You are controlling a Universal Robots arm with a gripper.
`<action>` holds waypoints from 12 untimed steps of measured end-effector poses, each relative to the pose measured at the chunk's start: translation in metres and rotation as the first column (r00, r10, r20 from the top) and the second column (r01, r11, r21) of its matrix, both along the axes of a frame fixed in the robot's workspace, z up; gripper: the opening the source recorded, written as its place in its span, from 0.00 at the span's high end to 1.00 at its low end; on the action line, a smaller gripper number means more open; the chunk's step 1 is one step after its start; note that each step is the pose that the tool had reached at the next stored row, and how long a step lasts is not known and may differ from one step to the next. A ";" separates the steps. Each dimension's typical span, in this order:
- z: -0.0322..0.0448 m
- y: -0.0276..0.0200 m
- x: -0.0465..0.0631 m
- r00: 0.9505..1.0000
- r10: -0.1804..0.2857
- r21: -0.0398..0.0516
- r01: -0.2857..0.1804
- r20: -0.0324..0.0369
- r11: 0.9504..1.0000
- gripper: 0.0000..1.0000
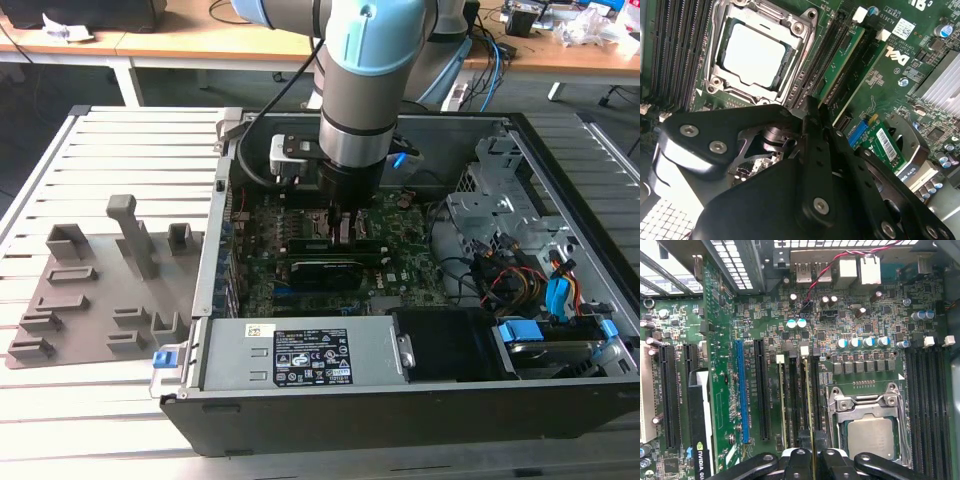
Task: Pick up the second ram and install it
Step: 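Insert the second ram into the second slot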
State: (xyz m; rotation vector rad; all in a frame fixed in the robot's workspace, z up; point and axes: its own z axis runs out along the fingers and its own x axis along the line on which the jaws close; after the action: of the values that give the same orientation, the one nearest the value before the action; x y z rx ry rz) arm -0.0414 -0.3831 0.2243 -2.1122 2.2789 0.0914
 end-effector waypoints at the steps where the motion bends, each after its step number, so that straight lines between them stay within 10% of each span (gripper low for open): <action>1: 0.0000 0.0000 0.000 1.000 0.000 0.000 0.000 0.000 1.000 0.86; 12: -0.0033 0.0000 0.004 1.000 0.000 0.000 0.000 0.000 1.000 0.86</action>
State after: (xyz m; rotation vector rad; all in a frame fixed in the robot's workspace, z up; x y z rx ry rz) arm -0.0377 -0.3831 0.2210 -2.1118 2.2793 0.0914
